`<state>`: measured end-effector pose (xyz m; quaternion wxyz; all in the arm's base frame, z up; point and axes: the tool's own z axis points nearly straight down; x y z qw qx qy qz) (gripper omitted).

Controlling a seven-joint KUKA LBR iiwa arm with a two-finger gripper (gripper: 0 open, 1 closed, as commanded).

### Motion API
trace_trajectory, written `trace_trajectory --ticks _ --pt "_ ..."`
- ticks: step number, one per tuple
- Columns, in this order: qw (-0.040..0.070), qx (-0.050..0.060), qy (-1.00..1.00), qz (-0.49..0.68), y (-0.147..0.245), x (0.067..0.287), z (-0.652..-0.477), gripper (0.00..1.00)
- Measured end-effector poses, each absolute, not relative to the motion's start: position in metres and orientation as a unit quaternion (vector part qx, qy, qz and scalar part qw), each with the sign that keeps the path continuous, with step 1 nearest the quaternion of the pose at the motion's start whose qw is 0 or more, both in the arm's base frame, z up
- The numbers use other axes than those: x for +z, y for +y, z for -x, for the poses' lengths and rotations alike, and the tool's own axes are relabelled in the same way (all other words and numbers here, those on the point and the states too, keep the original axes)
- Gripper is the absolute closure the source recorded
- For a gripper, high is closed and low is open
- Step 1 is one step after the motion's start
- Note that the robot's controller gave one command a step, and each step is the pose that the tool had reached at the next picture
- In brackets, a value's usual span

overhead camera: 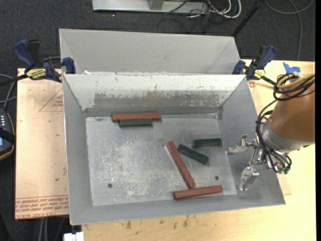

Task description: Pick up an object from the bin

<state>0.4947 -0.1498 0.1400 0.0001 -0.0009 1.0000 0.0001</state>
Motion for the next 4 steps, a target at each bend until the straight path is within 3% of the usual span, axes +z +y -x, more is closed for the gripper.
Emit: trace_trajectory --ticks 1,2,3,4 --pt "0.0 0.0 1.0 0.001 -0.15 0.14 -0.495 0.0" --pt "0.002 0.0 1.0 0.018 -0.093 0.102 -0.516 0.0" --pt "0.0 0.002 0.999 0.036 -0.054 0.085 -0.522 0.0" --pt "0.0 0.001 0.999 0.048 -0.065 0.079 -0.576 0.0"
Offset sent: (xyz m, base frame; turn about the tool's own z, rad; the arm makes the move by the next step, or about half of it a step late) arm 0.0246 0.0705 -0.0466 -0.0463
